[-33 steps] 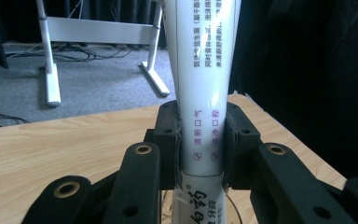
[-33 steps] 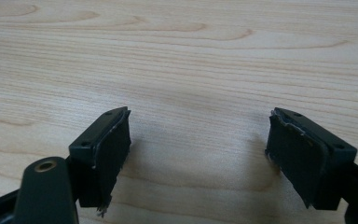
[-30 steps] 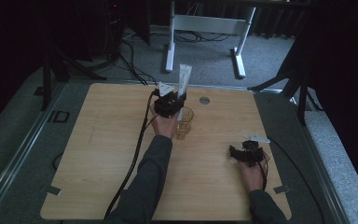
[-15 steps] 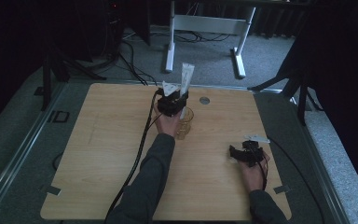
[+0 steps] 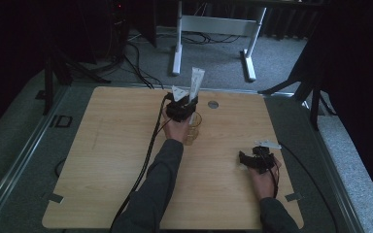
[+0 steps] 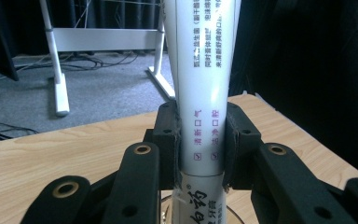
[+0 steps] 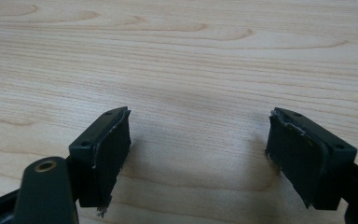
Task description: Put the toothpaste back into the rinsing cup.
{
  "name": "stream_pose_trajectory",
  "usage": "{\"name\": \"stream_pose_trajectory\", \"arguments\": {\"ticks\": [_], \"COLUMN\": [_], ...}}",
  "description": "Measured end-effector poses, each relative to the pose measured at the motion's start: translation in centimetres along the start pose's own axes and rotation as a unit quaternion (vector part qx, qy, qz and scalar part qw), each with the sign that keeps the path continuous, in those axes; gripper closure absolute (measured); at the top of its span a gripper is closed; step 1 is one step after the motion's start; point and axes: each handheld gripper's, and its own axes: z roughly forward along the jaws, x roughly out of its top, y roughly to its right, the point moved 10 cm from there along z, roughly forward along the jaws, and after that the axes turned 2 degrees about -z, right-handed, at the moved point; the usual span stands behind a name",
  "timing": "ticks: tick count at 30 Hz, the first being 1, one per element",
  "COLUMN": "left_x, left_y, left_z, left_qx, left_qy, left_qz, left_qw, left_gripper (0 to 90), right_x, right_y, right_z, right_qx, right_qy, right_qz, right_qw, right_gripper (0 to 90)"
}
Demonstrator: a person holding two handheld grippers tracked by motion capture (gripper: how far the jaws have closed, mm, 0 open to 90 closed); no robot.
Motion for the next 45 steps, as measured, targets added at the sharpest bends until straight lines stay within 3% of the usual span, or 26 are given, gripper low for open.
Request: {"name": "stream_pose_trajectory", "arguments": {"ticks": [10,27,30,35,37,38,45], "left_x": [-1.0,-2.9,-3.9,-5.2,-5.6,-5.3,-4.4], "left_y": [-0.1,0.1,0.0,-0.4,-0.4,-0.5,-0.7], "left_z": [0.8,1.1,1.2,1.1,0.9,0.4,-0.9], "left_qx": [0.002,0.006,0.008,0.008,0.004,0.000,-0.008], "left_qy": [-0.015,-0.044,-0.061,-0.073,-0.069,-0.055,-0.046], "left_qz": [0.008,0.037,0.047,0.040,0.043,0.040,0.048], "left_qw": [0.9999,0.9983,0.9970,0.9965,0.9966,0.9977,0.9978], "left_gripper": [70.2,68.1,66.9,65.0,61.4,59.7,51.9], "right_x": [0.0,0.0,0.0,0.0,0.0,0.0,0.0], "right_y": [0.0,0.0,0.0,0.0,0.0,0.0,-0.1], "right_z": [0.0,0.0,0.0,0.0,0.0,0.0,0.0], "right_qx": [0.000,0.001,0.001,0.001,0.001,0.001,0.001], "right_qy": [0.000,0.000,0.000,0.001,0.001,0.001,0.001], "right_qz": [0.000,-0.001,-0.001,-0.002,-0.002,-0.002,-0.002], "right_qw": [1.0000,1.0000,1.0000,1.0000,1.0000,1.0000,1.0000], "right_gripper": [21.3,21.3,21.3,21.3,21.3,21.3,21.3]}}
